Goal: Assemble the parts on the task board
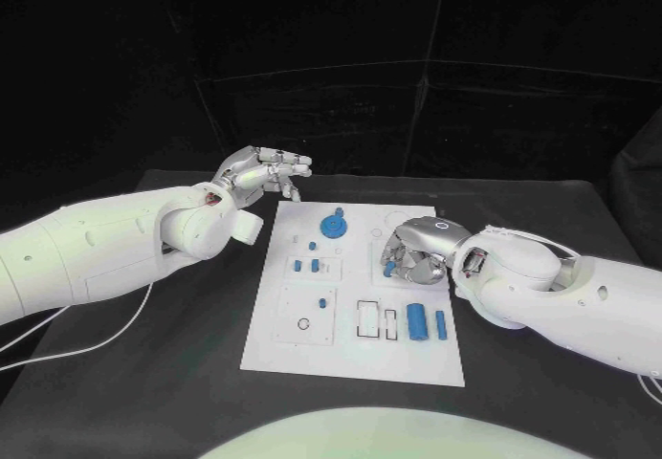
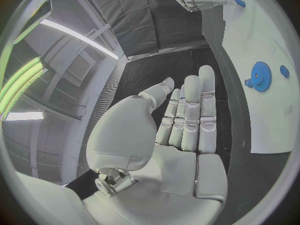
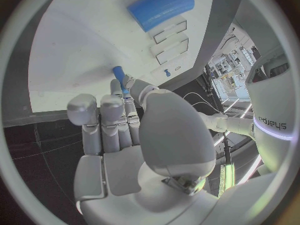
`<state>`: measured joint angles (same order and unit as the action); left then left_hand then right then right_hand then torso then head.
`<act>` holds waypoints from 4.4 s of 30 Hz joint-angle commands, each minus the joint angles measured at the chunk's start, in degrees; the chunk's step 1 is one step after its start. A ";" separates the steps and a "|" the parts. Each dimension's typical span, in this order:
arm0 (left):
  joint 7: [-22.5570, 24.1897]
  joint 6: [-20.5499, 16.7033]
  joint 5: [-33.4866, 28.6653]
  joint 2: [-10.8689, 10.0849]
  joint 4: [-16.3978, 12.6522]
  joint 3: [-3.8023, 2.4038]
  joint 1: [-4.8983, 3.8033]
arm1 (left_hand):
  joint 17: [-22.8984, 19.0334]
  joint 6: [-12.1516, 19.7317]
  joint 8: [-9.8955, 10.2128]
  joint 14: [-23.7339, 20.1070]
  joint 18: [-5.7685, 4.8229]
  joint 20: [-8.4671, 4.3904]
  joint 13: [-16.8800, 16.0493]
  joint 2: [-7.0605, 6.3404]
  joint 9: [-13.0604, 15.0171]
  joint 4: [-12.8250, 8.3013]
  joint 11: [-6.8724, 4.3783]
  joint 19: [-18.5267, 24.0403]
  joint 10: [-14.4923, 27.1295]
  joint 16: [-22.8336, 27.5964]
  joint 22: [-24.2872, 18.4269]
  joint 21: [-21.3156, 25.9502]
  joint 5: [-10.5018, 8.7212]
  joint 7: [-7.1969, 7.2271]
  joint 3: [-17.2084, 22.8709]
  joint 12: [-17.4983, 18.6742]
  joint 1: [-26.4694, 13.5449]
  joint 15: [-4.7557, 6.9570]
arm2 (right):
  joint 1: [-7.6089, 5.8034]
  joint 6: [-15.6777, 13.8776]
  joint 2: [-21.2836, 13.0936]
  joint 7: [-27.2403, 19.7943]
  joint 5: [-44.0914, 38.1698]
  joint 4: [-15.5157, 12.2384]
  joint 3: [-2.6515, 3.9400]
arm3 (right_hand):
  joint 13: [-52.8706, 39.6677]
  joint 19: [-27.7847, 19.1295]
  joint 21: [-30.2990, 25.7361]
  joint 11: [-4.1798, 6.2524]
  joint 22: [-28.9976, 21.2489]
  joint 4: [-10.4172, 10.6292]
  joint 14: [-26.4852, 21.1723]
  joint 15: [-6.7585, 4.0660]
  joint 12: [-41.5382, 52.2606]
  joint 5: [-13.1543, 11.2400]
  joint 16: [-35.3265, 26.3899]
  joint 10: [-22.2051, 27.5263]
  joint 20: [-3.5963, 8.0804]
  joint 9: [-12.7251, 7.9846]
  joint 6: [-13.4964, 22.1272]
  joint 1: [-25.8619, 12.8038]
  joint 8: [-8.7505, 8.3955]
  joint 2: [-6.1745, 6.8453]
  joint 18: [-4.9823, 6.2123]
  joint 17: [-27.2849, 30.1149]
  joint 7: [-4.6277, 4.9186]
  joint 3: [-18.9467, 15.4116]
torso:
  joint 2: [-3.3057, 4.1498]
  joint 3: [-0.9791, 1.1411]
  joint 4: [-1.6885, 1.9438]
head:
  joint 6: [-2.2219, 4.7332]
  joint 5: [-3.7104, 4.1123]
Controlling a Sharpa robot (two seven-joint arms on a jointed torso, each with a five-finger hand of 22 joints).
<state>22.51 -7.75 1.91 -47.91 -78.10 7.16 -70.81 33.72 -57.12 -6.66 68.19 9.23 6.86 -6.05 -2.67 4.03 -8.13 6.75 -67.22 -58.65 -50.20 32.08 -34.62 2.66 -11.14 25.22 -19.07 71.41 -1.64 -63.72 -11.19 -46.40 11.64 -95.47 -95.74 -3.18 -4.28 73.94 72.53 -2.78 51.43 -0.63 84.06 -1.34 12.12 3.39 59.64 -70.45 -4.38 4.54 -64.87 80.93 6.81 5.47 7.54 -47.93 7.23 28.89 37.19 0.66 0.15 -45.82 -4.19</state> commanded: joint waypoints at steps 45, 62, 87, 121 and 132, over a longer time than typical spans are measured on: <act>0.17 0.83 -0.23 0.95 0.26 -0.06 -0.12 | -0.06 0.58 -0.31 -0.24 1.16 0.31 -0.09 -0.01 -0.06 0.27 0.00 0.27 0.29 -0.05 -0.05 0.28 0.22 0.01 -0.02 -0.10 -0.57 -0.03 | 3.51 4.08 15.45 -5.07 0.83 0.81 0.30 | 0.23 0.20 0.77 -0.55 0.69 0.10 0.05 -0.11 -1.52 2.04 1.40 0.08 -0.14 0.30 0.33 -3.32 -0.80 0.45 -0.66 -0.99 0.32 0.08 | 0.06 -0.01 0.04 | -0.77 -1.58; 0.10 0.93 -0.23 1.21 0.42 -0.06 -0.12 | -0.22 0.72 -0.44 -0.31 1.17 0.34 -0.12 0.04 -0.05 0.27 0.02 0.24 0.50 -0.14 -0.15 0.41 0.21 -0.01 -0.02 -0.35 -0.46 -0.05 | 3.65 6.43 17.04 -3.28 -1.65 1.54 -0.43 | 0.21 0.17 0.81 -0.52 0.75 0.09 0.02 -0.11 -1.64 1.35 1.49 0.02 -0.17 0.30 0.32 -3.64 -0.84 0.35 -0.66 -1.03 0.27 -0.20 | 0.03 -0.03 0.03 | -0.98 -1.69; -0.09 1.10 -0.23 1.13 0.37 -0.06 -0.13 | -0.22 0.72 -0.44 -0.31 1.17 0.34 -0.12 0.04 -0.05 0.27 0.02 0.24 0.50 -0.14 -0.15 0.41 0.21 -0.01 -0.02 -0.35 -0.46 -0.05 | 3.82 7.08 18.50 -2.25 -4.66 1.69 -2.46 | 0.48 -0.08 0.72 -0.99 0.50 -0.06 -0.11 0.20 -2.81 1.22 1.53 1.39 -0.38 0.02 1.42 -4.40 -1.61 0.68 -0.63 -0.91 0.65 -0.76 | 0.06 -0.04 0.02 | -1.06 -1.73; -0.35 1.07 -0.23 0.06 0.00 -0.05 -0.12 | -0.36 0.89 -0.52 -0.39 1.17 0.37 -0.14 0.00 -0.05 0.32 0.07 0.23 0.71 -0.21 -0.23 0.51 0.21 -0.06 -0.10 -0.53 -0.49 -0.09 | 3.32 -9.85 3.86 -3.89 2.93 -7.73 -1.60 | -2.07 -6.05 -8.74 -2.44 -14.46 1.34 -4.66 1.73 8.97 6.98 -3.87 17.82 -2.03 -0.07 12.80 -2.69 -1.74 1.18 1.72 8.24 1.02 -22.68 | -0.09 0.00 -0.61 | 0.30 0.03; -0.40 0.85 -0.23 -0.72 -0.96 -0.03 -0.12 | -0.36 0.89 -0.52 -0.39 1.17 0.37 -0.14 0.00 -0.05 0.32 0.07 0.23 0.71 -0.21 -0.23 0.51 0.21 -0.06 -0.10 -0.53 -0.49 -0.09 | 2.20 -7.50 -10.19 11.27 15.29 -13.54 -0.12 | -14.23 5.06 5.80 1.90 10.22 7.71 1.99 -1.91 25.67 9.37 14.16 -2.77 1.55 1.07 4.03 -8.11 1.64 -0.47 -2.30 -15.75 -1.33 -26.61 | -0.45 0.03 -1.61 | 0.99 1.58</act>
<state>21.98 -7.22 1.90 -48.62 -78.84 7.18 -70.82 33.44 -56.70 -6.93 68.20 9.23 7.05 -6.09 -2.67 4.03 -8.13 6.76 -67.03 -58.24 -50.20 31.93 -34.41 2.66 -11.14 25.22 -19.41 71.41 -1.64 -61.43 -17.86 -56.48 16.65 -85.76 -108.84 -3.35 -17.50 78.95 78.13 -1.02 61.47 6.66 84.14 -2.89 37.06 12.19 73.57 -73.21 -3.06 5.66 -60.57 73.39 8.43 5.07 5.75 -63.39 5.99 2.64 36.88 0.69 -1.00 -44.92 -2.75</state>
